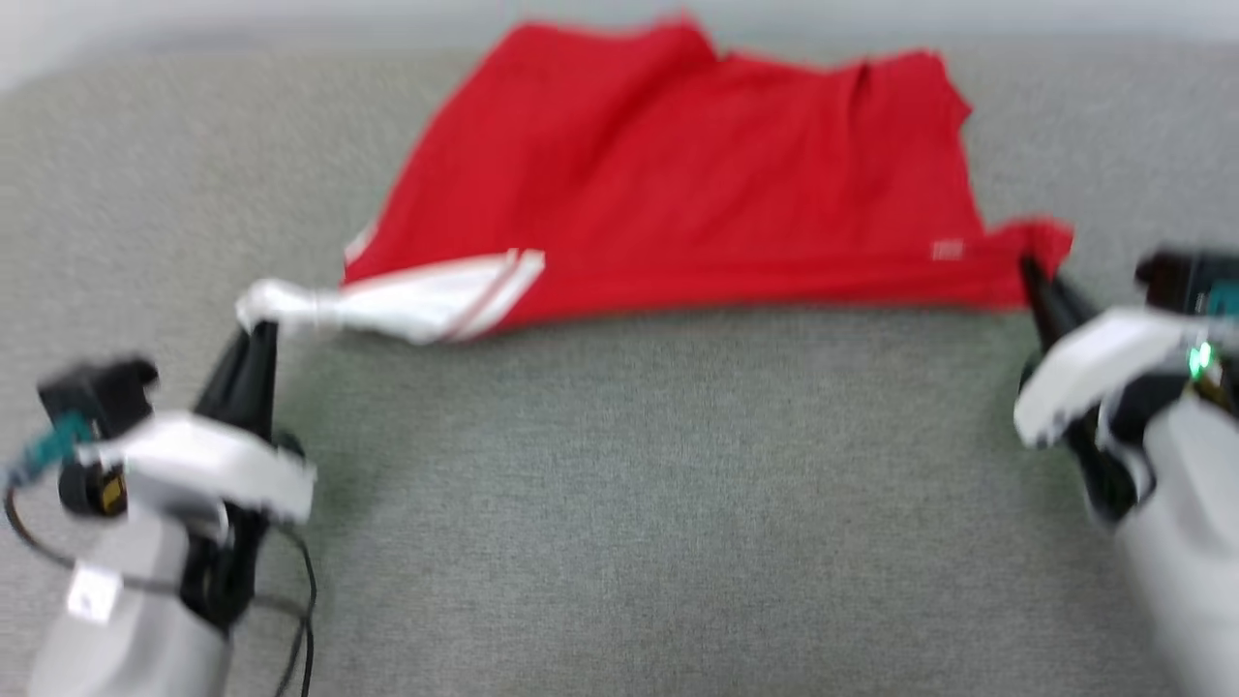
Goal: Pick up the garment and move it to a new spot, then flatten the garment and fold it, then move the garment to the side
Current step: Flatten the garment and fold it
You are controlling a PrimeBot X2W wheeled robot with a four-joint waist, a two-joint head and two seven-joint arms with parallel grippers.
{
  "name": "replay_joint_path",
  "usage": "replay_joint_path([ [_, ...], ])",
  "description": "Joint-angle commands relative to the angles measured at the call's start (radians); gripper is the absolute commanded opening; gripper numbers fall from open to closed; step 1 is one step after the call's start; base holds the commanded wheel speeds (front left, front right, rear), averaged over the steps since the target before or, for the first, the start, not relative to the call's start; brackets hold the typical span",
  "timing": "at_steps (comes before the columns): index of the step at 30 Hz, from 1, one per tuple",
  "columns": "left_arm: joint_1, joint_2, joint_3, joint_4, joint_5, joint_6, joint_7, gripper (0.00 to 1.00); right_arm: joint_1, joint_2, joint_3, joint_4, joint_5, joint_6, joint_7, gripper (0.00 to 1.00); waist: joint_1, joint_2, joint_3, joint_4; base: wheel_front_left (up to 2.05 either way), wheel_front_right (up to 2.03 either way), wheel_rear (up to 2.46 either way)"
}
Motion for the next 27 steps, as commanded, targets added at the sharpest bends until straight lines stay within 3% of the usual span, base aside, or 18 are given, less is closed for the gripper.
replay_joint_path([
  [1, 0.063, 0.004, 0.018, -0.018, 0.010, 0.015, -0.008, 0.00, 0.072, -0.027, -0.016, -0.029, 0.022, -0.003, -0.005, 0.00, 0.0002, 0.0000, -0.068, 0.004, 0.00, 0.00, 0.00],
  [14, 0.423, 0.004, 0.043, -0.152, -0.022, 0.091, 0.025, 0.00, 0.555, -0.001, -0.166, -0.362, -0.012, -0.004, 0.114, 0.00, 0.0002, 0.0000, -0.238, 0.011, 0.00, 0.00, 0.00],
  [27, 0.726, 0.020, 0.083, -0.413, -0.104, 0.194, 0.129, 0.00, 0.974, 0.159, -0.342, -0.798, -0.145, -0.004, 0.401, 0.00, 0.0002, 0.0000, -0.290, 0.021, 0.00, 0.00, 0.00],
])
